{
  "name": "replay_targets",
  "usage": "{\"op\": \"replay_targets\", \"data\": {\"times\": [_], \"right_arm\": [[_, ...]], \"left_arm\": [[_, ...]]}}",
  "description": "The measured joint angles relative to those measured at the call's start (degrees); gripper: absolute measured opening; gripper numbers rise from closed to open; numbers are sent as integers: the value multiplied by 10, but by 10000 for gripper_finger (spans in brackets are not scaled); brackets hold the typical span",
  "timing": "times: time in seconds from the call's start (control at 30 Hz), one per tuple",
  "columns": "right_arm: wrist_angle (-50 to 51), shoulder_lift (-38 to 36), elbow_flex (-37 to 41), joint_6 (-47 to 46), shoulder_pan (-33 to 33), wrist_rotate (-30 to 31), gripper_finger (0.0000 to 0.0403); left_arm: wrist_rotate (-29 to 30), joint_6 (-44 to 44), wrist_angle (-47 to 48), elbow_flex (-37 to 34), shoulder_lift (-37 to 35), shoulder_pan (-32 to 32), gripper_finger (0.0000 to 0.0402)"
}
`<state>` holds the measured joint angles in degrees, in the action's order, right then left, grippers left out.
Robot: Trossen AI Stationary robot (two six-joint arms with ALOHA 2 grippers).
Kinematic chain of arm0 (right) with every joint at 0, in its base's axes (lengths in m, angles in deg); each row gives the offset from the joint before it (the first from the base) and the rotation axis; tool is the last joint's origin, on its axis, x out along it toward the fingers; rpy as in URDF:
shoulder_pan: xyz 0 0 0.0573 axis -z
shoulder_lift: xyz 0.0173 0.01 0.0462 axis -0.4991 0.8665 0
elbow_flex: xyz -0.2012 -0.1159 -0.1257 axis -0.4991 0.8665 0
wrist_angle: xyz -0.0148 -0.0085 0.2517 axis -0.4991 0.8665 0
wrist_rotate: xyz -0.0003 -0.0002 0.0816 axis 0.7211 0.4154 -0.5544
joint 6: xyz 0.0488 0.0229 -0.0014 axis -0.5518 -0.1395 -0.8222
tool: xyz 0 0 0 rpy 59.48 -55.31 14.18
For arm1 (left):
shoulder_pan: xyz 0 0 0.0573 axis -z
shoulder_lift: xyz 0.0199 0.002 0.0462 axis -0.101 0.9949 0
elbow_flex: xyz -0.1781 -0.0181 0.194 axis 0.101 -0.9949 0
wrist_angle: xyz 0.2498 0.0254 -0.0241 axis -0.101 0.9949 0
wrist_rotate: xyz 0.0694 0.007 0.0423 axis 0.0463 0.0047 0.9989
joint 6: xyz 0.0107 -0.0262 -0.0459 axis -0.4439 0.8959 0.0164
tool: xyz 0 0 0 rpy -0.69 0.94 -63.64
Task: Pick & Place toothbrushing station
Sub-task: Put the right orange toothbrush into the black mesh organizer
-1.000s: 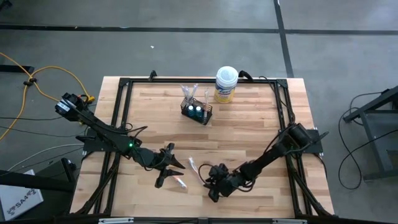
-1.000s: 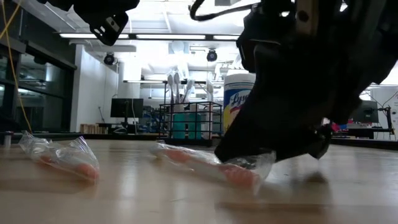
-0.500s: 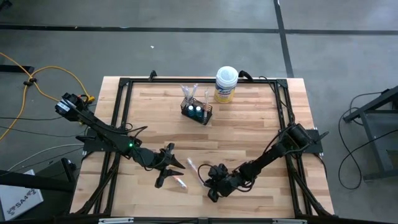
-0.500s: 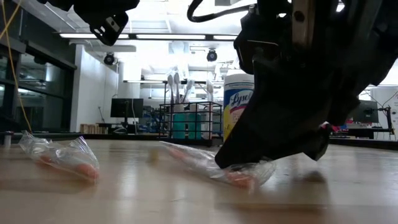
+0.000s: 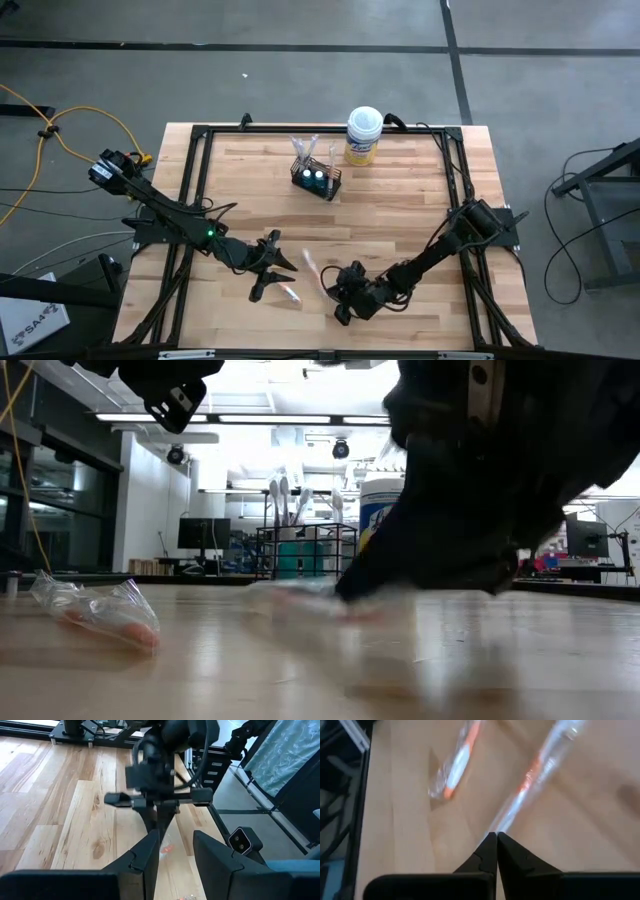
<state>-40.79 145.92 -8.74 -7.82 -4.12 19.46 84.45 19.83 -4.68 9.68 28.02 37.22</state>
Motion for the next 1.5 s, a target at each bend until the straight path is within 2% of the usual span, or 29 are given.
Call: {"op": "replay_targets", "data": {"times": [0.17,0.33,0.57,0.7,0.9,1.0,1.27,1.5], "right_arm": [[-8,-14,0,19,-16,94,2],[-37,-23,0,54,-33,164,2],[-47,-50,0,128,-57,273,2],[-48,-60,-9,208,-69,328,2],[-48,-63,-55,359,-84,359,2],[-53,-64,-72,406,-87,371,2],[-48,-64,-78,427,-91,388,2],[-48,-64,-78,427,-91,388,2]], "left_arm": [[0,0,-1,0,0,0,116],[0,0,-2,0,0,0,116],[0,27,-9,0,0,-2,116],[1,32,-25,0,0,-6,116],[1,37,-77,0,0,-25,116],[1,47,-107,1,0,-38,116],[-3,31,-158,1,0,-51,116],[-3,24,-167,1,0,-51,116]]}}
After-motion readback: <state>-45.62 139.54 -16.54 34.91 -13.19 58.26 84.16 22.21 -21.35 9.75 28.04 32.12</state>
